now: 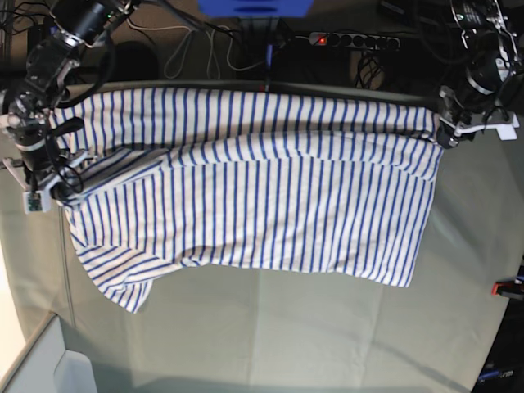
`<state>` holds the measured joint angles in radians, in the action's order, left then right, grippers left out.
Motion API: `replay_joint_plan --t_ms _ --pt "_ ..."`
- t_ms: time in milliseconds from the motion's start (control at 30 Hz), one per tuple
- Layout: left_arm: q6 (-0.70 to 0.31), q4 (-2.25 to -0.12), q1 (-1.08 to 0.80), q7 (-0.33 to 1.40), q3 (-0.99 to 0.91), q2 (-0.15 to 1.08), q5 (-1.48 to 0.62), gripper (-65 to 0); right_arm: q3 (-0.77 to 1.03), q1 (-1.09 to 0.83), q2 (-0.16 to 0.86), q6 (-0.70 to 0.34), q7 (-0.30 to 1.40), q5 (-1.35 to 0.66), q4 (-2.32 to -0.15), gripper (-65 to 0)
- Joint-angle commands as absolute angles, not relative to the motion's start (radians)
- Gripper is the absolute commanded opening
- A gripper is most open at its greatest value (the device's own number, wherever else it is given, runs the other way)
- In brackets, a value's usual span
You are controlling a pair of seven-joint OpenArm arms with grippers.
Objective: Layout the t-shirt on the table in an organized manner, then fold the t-shirt properly
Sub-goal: 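Release the shirt edge and lift both grippers off the fabric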
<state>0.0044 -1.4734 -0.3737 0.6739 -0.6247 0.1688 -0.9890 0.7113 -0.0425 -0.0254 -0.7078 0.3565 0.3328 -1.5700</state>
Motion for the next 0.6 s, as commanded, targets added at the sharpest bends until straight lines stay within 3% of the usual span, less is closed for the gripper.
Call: replay_joint_plan --t_ms 0,267,433,500,567 --pt "0.002 -1.486 -0.377 0.670 -0.630 0.183 -1.003 -42.5 0.690 -0.031 -0.016 -0.698 0.338 0.317 -1.589 -65.0" --pt "0.002 -1.497 -0.366 0.754 -0.631 0.183 -1.003 -42.5 0.631 0.019 -0.015 -0.698 0.338 0.318 -1.581 -50.4" --pt "0.002 -1.497 -0.366 0.753 -0.631 0.183 -1.003 -42.1 0.639 0.038 0.002 -0.698 0.338 0.318 -1.593 -37.5" --pt "0.002 -1.497 -0.366 0.754 -0.656 0.183 -1.003 -37.0 0.639 0.031 0.013 -0.698 0.338 0.317 -1.604 -31.9" --pt "0.002 -1.497 -0.364 0.754 -0.685 0.179 -1.003 -26.3 0.639 0.031 0.015 -0.698 0.338 0.317 -1.610 -27.8"
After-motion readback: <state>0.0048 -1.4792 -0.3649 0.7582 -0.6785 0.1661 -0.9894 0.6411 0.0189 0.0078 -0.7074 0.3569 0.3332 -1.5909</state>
